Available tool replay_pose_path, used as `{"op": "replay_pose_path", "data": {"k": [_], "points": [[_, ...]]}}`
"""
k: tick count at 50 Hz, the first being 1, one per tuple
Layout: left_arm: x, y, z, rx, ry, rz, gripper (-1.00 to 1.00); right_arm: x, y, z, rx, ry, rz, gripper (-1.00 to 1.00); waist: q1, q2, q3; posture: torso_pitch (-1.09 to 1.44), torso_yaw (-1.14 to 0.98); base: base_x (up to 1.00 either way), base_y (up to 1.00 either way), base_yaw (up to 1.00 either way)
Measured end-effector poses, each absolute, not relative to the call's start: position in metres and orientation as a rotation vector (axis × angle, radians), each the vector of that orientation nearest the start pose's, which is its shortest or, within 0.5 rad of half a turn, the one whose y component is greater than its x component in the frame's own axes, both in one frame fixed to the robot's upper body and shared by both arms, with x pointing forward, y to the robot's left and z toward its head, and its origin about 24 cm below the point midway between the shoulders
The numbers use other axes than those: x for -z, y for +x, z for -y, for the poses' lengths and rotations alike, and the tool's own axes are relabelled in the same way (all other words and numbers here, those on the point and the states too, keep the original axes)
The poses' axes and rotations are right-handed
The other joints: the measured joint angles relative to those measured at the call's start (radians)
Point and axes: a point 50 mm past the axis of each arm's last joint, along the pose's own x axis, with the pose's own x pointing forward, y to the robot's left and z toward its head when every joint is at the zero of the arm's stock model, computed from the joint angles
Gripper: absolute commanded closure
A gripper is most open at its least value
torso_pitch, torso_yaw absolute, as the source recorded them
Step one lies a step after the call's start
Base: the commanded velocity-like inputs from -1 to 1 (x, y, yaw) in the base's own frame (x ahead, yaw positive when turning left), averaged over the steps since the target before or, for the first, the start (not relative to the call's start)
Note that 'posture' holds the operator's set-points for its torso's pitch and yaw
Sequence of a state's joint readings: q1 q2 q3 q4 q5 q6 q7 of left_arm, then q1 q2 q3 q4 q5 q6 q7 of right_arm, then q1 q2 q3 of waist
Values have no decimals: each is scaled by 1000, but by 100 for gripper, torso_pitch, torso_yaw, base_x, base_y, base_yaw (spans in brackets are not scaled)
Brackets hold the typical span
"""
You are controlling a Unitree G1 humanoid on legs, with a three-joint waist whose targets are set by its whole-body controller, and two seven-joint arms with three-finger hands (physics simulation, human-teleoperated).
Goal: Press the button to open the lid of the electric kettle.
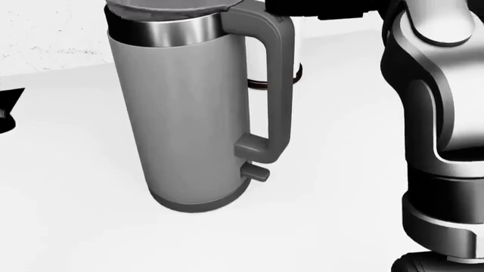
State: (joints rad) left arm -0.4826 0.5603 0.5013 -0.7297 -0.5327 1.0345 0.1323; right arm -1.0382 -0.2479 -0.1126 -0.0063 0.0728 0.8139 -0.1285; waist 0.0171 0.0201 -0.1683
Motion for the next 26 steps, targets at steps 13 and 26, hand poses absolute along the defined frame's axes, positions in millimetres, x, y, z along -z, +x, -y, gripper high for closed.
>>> {"op": "replay_pose_path", "data": {"k": [13,26], "points": [[-275,232,-242,-164,114,309,-100,-297,352,152,91,-112,235,-100,1,-1,-3,-27,0,0,0,0],[-276,232,-242,-167,114,311,-100,-292,347,155,111,-118,264,-100,4,-4,-12,-27,0,0,0,0]]}}
